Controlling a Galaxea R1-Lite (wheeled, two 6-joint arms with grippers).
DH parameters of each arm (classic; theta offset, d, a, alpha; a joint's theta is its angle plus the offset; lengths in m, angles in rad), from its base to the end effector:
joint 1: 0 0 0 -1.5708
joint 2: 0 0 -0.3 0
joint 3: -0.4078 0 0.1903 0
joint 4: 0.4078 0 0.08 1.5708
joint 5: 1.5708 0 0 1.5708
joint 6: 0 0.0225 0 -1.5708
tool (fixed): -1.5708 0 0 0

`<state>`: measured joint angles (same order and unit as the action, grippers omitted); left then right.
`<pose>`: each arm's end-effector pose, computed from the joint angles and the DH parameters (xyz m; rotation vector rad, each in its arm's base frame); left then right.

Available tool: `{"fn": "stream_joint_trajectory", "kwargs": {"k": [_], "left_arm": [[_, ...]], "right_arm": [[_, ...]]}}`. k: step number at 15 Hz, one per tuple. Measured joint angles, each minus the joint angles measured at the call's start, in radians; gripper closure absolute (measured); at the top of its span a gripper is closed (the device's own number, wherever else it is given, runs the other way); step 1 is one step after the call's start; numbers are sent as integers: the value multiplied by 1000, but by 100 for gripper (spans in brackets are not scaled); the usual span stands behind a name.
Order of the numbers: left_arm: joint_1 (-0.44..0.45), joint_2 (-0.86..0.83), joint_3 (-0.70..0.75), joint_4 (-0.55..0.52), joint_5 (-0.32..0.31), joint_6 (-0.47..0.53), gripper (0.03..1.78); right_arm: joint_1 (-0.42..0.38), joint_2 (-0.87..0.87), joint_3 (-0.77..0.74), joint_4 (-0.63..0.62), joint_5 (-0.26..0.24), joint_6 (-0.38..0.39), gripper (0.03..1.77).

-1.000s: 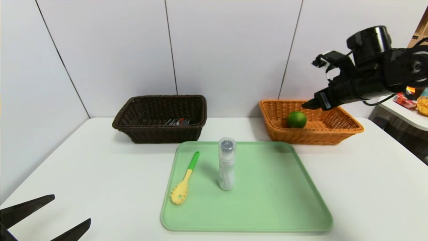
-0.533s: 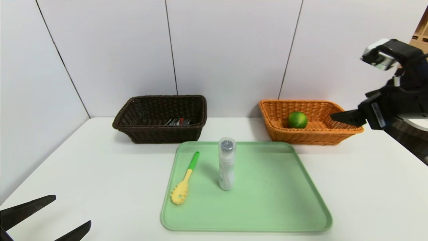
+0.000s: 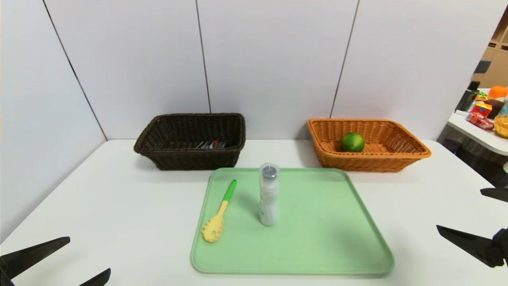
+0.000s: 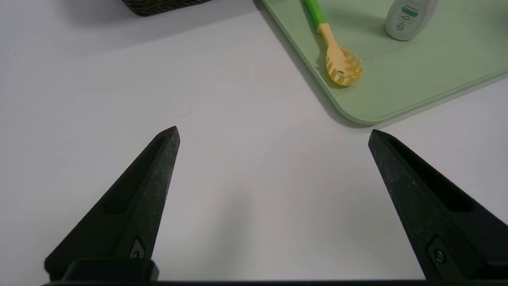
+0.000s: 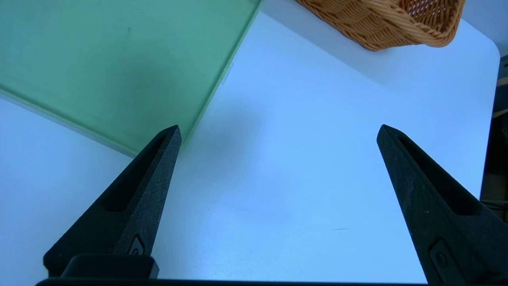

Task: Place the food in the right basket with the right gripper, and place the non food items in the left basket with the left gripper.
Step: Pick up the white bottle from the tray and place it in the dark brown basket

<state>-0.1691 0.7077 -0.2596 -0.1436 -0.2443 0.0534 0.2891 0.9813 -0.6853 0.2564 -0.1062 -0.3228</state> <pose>0.0576 -0.0153 0.1568 0.0407 0.2954 -0.4182 0.1056 0.0289 0.2169 -0.4225 0.5104 0.2650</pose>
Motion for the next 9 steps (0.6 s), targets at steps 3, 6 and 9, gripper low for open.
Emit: {"fn": "stream_joint_trajectory", "kwargs": {"k": [3, 6, 9], "left_arm": [[0, -1, -1, -1, -2, 0, 12], [0, -2, 0, -1, -2, 2, 12], [0, -8, 3, 0, -3, 2, 12]], "right_arm": [[-4, -82, 108, -119, 5, 4, 11], [2, -111, 134, -126, 53, 6, 11], [17, -121, 164, -156, 119, 8, 11]]}}
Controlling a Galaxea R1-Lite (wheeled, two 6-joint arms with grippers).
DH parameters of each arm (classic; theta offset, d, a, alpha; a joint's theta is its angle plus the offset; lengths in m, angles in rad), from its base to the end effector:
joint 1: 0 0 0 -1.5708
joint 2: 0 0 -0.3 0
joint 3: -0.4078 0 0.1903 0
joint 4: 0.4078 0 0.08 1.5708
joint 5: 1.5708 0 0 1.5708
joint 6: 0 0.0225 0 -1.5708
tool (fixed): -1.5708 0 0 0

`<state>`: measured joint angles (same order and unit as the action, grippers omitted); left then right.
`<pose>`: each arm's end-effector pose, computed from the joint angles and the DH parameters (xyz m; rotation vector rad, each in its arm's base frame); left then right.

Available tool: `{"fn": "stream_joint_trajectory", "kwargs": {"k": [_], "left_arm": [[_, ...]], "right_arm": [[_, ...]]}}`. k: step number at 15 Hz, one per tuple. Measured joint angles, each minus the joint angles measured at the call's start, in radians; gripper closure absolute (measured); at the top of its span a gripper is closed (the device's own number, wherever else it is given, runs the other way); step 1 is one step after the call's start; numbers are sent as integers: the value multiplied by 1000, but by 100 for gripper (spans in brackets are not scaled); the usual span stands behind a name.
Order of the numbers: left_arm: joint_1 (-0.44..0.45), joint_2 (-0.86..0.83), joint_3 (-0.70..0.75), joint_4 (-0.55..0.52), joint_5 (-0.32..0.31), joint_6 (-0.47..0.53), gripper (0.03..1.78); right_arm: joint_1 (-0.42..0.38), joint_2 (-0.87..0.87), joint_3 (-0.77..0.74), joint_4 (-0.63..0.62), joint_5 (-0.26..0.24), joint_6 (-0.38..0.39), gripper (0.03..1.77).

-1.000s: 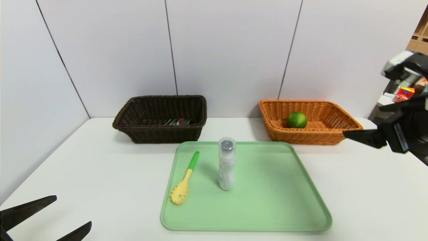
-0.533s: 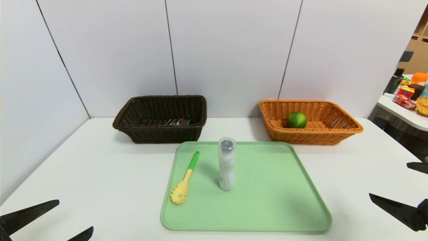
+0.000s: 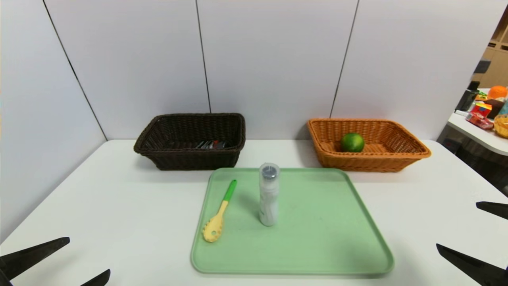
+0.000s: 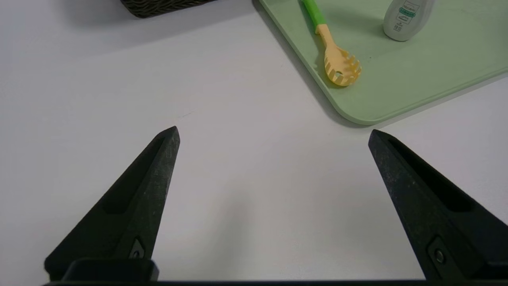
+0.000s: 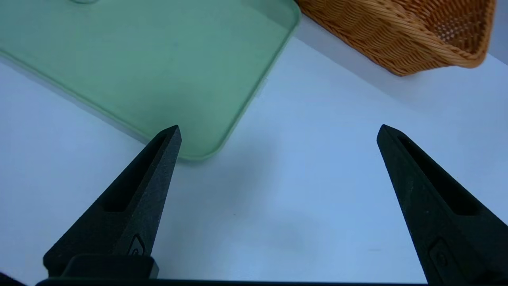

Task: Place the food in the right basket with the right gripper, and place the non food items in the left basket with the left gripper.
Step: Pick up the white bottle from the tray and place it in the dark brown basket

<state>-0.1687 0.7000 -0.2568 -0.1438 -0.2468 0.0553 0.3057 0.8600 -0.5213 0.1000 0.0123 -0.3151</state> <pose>0.0563 -0.0152 0.1565 0.0423 0.2898 -0.4206 0.0828 0.0264 0.1970 -0.3719 0.3835 0.3795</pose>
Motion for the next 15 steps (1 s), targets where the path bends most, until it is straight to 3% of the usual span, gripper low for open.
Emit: {"fn": "stream_joint_trajectory", "kwargs": {"k": [7, 15], "left_arm": [[-5, 0, -4, 1, -76, -2, 12], [-55, 102, -90, -31, -70, -19, 12]], "right_arm": [[45, -4, 49, -41, 7, -2, 11], [57, -1, 80, -41, 7, -1, 10]]}}
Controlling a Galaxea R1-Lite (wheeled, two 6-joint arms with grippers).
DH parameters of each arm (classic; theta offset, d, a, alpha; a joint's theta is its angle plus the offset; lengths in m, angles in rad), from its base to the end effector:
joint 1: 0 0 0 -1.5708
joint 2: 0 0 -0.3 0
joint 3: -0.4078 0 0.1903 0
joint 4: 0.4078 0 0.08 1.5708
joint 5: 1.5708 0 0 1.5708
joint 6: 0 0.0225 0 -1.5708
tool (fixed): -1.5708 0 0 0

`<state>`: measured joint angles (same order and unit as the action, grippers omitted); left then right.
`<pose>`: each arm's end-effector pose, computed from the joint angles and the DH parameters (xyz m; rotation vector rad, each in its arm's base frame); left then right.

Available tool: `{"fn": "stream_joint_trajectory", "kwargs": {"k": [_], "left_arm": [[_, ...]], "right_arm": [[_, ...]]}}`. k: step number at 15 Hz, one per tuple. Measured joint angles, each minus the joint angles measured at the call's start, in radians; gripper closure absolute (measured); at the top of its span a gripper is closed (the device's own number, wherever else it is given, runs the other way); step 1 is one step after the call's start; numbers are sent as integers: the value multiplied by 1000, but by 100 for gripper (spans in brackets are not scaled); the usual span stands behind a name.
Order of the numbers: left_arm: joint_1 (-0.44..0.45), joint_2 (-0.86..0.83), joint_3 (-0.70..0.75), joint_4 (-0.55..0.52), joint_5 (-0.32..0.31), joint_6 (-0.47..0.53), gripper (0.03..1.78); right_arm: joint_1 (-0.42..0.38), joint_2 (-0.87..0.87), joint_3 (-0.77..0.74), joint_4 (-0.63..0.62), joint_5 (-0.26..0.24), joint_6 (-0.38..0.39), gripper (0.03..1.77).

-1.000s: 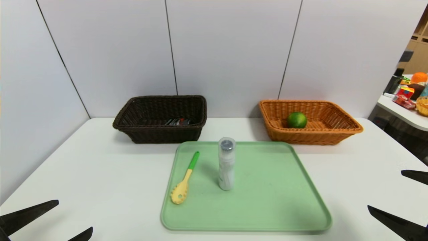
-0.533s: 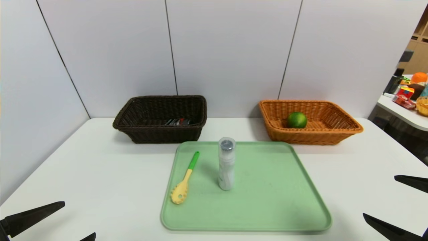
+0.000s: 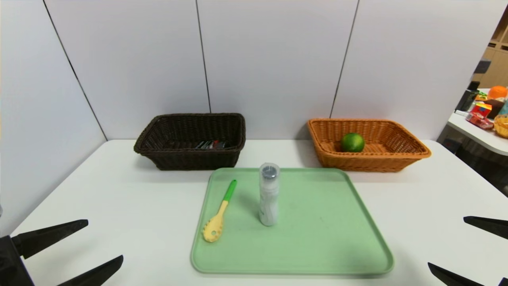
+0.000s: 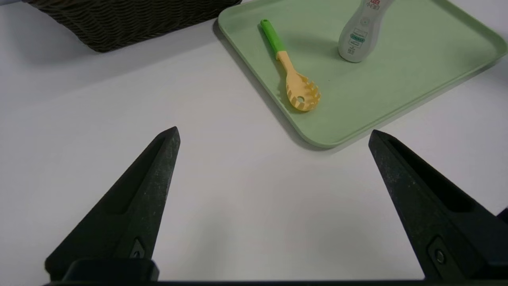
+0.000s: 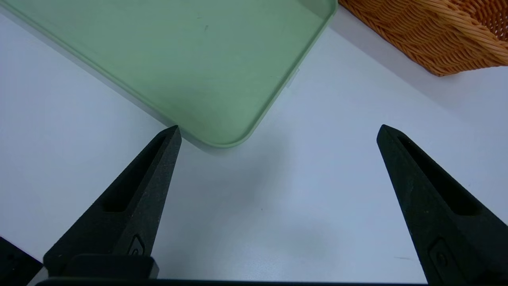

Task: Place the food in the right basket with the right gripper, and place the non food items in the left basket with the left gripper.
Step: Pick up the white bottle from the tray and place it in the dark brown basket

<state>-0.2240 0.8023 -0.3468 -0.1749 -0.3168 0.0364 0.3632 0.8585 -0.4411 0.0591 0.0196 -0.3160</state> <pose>0.0755 -0.0244 0.1785 0.0221 0.2739 -0.5423 0.0796 0.0307 0.1782 -0.3882 0.4099 0.4479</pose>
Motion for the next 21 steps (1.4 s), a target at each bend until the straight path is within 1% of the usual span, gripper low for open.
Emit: {"fn": "stream_joint_trajectory", "kwargs": {"k": [2, 3, 5, 7, 8, 9, 12, 15, 21], "left_arm": [[-13, 78, -27, -79, 28, 1, 12], [-37, 120, -37, -134, 53, 0, 12], [-151, 189, -49, -218, 121, -5, 12], [-297, 249, -55, -254, 225, -32, 12], [-344, 277, -57, -282, 271, -63, 12], [-371, 303, -59, -316, 298, -94, 12], [-430, 367, -60, -363, 334, -116, 12], [-476, 443, -57, -453, 372, -116, 12], [-523, 637, -37, -677, 376, -119, 12]], "right_arm": [[0, 0, 5, -1, 0, 0, 11], [0, 1, 6, 0, 0, 0, 11], [0, 0, 13, 0, 0, 4, 10], [0, -2, 21, -1, 0, 16, 11], [0, -4, 22, -1, 0, 20, 11], [0, -4, 24, -1, 0, 20, 11], [0, -6, 36, -1, 0, 18, 10], [0, -3, 39, -3, 2, 16, 11], [0, 3, 44, -11, 4, 16, 10]]}}
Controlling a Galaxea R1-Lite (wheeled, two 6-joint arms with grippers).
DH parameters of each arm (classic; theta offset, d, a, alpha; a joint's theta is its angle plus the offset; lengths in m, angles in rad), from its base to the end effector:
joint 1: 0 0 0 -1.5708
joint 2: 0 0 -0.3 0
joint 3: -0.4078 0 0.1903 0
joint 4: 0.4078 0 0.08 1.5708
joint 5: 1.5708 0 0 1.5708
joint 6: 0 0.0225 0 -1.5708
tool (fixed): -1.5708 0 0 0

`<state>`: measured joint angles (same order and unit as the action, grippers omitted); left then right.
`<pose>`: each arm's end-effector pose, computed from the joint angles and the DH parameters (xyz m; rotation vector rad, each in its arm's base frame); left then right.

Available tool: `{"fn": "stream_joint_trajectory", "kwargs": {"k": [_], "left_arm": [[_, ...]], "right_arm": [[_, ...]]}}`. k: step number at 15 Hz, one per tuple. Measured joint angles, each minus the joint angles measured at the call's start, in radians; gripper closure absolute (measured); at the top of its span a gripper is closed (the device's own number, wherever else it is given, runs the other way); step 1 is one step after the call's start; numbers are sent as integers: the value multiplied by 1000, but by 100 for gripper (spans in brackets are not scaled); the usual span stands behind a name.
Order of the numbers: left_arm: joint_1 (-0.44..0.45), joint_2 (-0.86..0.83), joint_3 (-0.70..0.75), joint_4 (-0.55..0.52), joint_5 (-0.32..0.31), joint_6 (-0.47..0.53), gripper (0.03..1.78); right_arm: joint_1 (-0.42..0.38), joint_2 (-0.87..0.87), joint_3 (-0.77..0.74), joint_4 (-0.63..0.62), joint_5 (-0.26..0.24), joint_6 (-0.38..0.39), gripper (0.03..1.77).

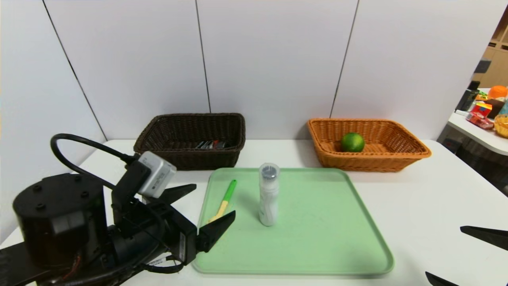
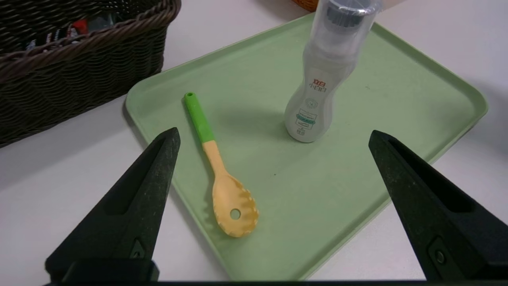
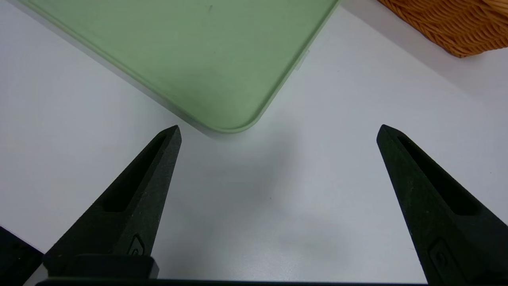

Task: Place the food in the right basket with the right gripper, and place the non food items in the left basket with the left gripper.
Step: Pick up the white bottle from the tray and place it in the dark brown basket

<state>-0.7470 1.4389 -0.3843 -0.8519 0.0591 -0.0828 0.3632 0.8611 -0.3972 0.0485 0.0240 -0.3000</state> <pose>0.1570 -0.1436 0.1621 0.0018 0.2183 -0.6769 0.0782 0.0303 0.1666 -0.3769 0.4485 0.4530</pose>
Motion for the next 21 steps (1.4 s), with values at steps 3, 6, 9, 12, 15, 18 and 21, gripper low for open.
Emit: {"fn": "stream_joint_trajectory", "kwargs": {"k": [3, 6, 9, 12, 15, 18, 21], "left_arm": [[-30, 103, 20, -135, -3, -1, 12], [-58, 170, 36, -196, -6, -3, 12], [-63, 217, 26, -233, -6, -3, 12], [-67, 274, 11, -320, -8, 3, 12], [-68, 330, -11, -362, -6, 4, 12], [-68, 366, -34, -366, -6, 4, 12], [-67, 396, -57, -368, -9, 4, 12]], "right_arm": [[0, 2, 7, -1, 0, 1, 10], [0, 4, 13, -2, 2, 3, 10], [0, 5, 15, -1, 2, 3, 10], [-1, 5, 18, -1, 1, 3, 11], [-1, 5, 21, -2, 1, 3, 10], [0, 6, 21, -1, 2, 2, 10], [0, 7, 21, -2, 1, 2, 10]]}}
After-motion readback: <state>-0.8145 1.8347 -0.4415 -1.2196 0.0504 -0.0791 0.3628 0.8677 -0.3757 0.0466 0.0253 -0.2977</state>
